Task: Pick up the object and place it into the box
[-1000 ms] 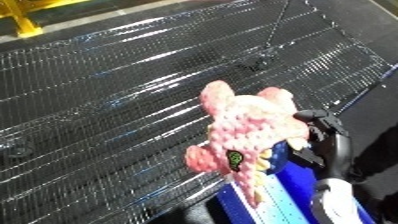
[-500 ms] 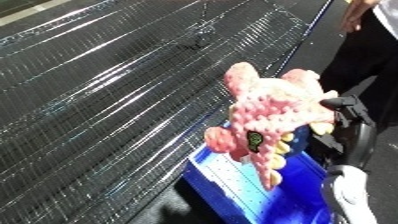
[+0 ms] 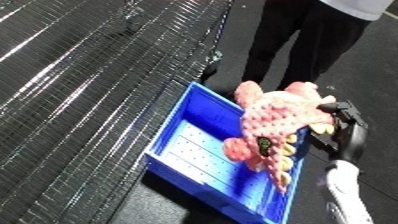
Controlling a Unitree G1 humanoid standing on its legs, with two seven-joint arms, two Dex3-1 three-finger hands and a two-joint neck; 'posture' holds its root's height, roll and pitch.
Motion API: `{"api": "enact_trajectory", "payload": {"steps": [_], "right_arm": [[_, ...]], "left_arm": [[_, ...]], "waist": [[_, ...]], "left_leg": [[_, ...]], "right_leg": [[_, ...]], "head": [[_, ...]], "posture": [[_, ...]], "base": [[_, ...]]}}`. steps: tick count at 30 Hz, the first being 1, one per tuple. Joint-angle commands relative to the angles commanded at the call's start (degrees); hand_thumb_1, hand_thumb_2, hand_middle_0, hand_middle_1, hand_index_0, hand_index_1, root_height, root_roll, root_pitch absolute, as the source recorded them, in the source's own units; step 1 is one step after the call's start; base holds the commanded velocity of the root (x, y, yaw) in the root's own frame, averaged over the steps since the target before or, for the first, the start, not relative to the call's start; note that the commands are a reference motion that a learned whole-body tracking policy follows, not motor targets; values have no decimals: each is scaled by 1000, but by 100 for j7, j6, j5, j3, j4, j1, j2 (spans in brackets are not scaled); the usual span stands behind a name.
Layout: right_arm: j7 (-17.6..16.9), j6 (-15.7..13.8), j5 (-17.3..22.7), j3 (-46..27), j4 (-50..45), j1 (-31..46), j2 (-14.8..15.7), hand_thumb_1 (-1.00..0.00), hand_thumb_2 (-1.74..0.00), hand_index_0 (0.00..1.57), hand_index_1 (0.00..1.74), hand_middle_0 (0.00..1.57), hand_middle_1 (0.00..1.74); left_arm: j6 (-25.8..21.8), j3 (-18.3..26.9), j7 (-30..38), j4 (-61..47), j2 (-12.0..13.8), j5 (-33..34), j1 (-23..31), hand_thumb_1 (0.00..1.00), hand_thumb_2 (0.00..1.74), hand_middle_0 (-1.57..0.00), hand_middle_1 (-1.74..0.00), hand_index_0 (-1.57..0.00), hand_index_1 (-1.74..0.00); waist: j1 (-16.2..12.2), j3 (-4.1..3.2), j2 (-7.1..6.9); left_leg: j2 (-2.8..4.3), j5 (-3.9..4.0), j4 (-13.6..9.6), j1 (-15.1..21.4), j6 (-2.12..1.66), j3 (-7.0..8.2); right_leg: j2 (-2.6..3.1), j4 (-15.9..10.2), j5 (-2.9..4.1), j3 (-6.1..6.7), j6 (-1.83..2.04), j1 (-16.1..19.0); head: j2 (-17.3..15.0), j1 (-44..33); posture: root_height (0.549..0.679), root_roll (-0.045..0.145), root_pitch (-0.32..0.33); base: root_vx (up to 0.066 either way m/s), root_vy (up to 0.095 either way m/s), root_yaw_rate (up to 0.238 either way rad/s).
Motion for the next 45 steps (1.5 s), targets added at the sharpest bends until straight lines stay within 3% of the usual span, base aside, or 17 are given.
{"api": "enact_trajectory", "payload": {"steps": [8,16,26,33,39,45], "right_arm": [[194,68,590,95,1343,-152,-371,-400,-696,628,696,628,696],[307,50,722,163,1722,-193,-488,0,0,0,0,0,0],[398,78,709,338,1790,-206,-401,0,0,0,0,0,0],[830,191,661,827,1215,-151,-189,0,0,0,0,0,0],[1134,298,619,1314,502,-279,-99,0,0,0,0,0,0],[1251,402,348,1776,-168,-575,-79,0,0,0,0,0,0]], "left_arm": [[-68,-84,-103,132,123,106,-49,1000,1740,-1570,-1740,-1570,-1740],[-66,-129,-190,146,192,170,-43,1000,1740,-1570,-1740,-1570,-1740],[-10,-64,-227,125,196,207,48,1000,1740,-1570,-1740,-1570,-1740],[78,128,-251,-5,171,146,124,1000,1740,-1570,-1740,-1570,-1740],[137,293,-199,-25,87,139,214,1000,1740,-1570,-1740,-1570,-1740],[151,414,-173,-172,-3,18,239,1000,1740,-1570,-1740,-1570,-1740]], "waist": [[23,-30,117],[94,-12,143],[254,-40,136],[433,-79,24],[635,-69,-50],[907,-39,-130]], "left_leg": [[-47,18,-56,-24,-7,50],[-48,75,-119,-72,-8,32],[-31,159,-214,-93,-19,3],[-17,232,-255,-134,-32,-93],[-33,269,-221,-199,-27,-195],[-66,323,-174,-321,-25,-313]], "right_leg": [[-5,-86,41,28,-7,-5],[7,-113,42,23,-9,-33],[14,-153,43,-23,-5,-32],[47,-145,16,-90,-11,-21],[71,-76,-9,-129,-23,-32],[68,24,-14,-193,-49,-67]], "head": [[136,-41],[5,-142],[-58,-365],[-17,-824],[-78,-1375],[161,-2478]], "posture": [[641,70,-153],[642,69,-143],[643,70,-137],[643,67,-139],[642,64,-141],[641,62,-142]], "base": [[-1,4,-37],[-6,-16,33],[1,-22,35],[-3,-33,55],[-15,-23,73],[-33,-27,163]]}}
